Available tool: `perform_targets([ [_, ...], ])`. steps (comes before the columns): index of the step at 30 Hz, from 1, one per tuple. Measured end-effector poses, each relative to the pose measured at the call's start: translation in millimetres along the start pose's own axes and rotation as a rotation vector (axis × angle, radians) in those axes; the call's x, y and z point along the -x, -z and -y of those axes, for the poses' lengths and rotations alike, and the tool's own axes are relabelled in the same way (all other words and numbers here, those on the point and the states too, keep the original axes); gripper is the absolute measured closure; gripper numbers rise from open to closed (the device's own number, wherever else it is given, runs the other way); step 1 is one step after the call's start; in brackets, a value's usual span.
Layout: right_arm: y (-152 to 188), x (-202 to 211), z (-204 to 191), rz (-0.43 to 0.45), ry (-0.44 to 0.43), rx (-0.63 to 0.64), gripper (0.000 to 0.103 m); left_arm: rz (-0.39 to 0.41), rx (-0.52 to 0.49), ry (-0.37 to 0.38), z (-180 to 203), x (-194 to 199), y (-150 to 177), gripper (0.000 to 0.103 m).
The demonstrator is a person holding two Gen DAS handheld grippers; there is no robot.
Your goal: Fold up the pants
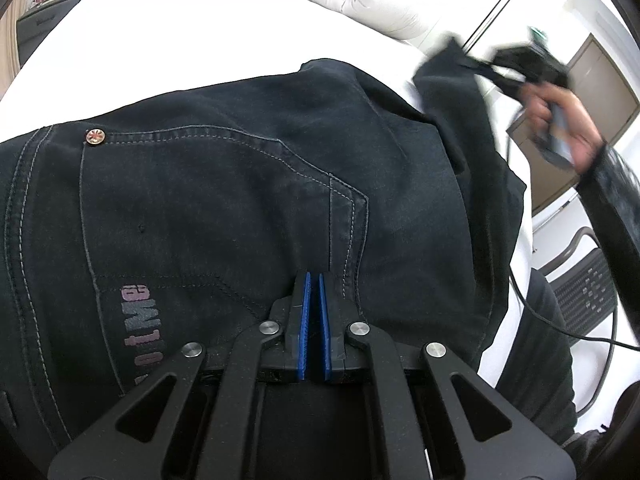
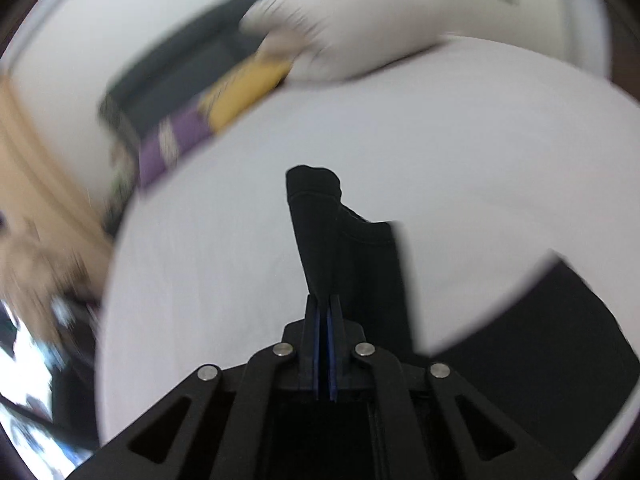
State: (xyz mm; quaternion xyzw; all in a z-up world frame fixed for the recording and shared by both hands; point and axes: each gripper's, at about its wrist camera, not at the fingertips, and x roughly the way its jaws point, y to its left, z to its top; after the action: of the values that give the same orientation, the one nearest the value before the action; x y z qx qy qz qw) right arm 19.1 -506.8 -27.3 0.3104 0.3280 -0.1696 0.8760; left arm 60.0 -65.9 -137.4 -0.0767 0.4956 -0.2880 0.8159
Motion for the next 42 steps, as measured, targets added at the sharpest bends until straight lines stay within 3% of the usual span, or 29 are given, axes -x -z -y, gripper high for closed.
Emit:
perform_targets([
  [4, 34.6, 61.1, 100.2, 0.070, 0.012, -0.234, 0.097, 0.003, 0.003, -0.006, 5.3, 0.2, 1.1, 0.098],
  [7, 79.5, 69.7, 170.7, 0.007, 0.011, -0.436, 0.092, 0.001, 0.018, -0.003, 5.6, 1.0, 2.2, 0.098],
  [8, 91.6, 71.5, 186.8, -0.003, 0.009, -0.488, 0.082, -0.001, 0.024, -0.003, 4.8, 1.7, 2.1, 0.098],
  [9, 102.0, 72.9, 194.7, 0.000, -0.001, -0.523, 0.076, -0.002, 0.030, -0.004, 5.0, 2.1, 2.4, 0.098],
  [11, 112.5, 78.5, 207.0, 0.033, -0.049, -0.566, 0.054, -0.004, 0.043, -0.010, 6.0, 3.1, 1.7, 0.098],
  [13, 116.5, 78.1, 201.3, 0.056, -0.113, -0.588, 0.043, -0.005, 0.051, -0.017, 4.9, 5.1, 1.0, 0.098],
  [15, 112.8, 72.6, 198.0, 0.058, -0.133, -0.589, 0.042, -0.008, 0.057, -0.027, 6.7, 6.4, 0.3, 0.098],
  [17, 108.7, 64.4, 198.5, 0.049, -0.110, -0.597, 0.042, -0.011, 0.065, -0.032, 5.7, 8.1, -1.6, 0.098],
  [25, 104.9, 31.8, 202.6, 0.067, -0.198, -0.697, 0.042, -0.018, 0.091, -0.033, -0.6, 10.5, 4.3, 0.098],
  [27, 101.0, 26.9, 212.3, 0.094, -0.242, -0.743, 0.053, -0.018, 0.096, -0.033, -0.3, 10.7, 4.6, 0.098],
  [29, 100.4, 24.6, 219.3, 0.090, -0.258, -0.771, 0.089, -0.017, 0.099, -0.033, -1.7, 12.0, 5.3, 0.098],
  [30, 101.4, 25.1, 222.2, 0.083, -0.251, -0.771, 0.096, -0.017, 0.100, -0.034, -2.4, 12.4, 6.1, 0.098],
  [39, 124.5, 63.7, 237.1, 0.157, -0.165, -0.758, 0.098, -0.028, 0.125, -0.040, -7.7, 17.8, 0.3, 0.098],
  [42, 128.9, 62.4, 242.4, 0.138, -0.141, -0.745, 0.099, -0.025, 0.126, -0.034, -9.8, 18.4, -0.1, 0.098],
])
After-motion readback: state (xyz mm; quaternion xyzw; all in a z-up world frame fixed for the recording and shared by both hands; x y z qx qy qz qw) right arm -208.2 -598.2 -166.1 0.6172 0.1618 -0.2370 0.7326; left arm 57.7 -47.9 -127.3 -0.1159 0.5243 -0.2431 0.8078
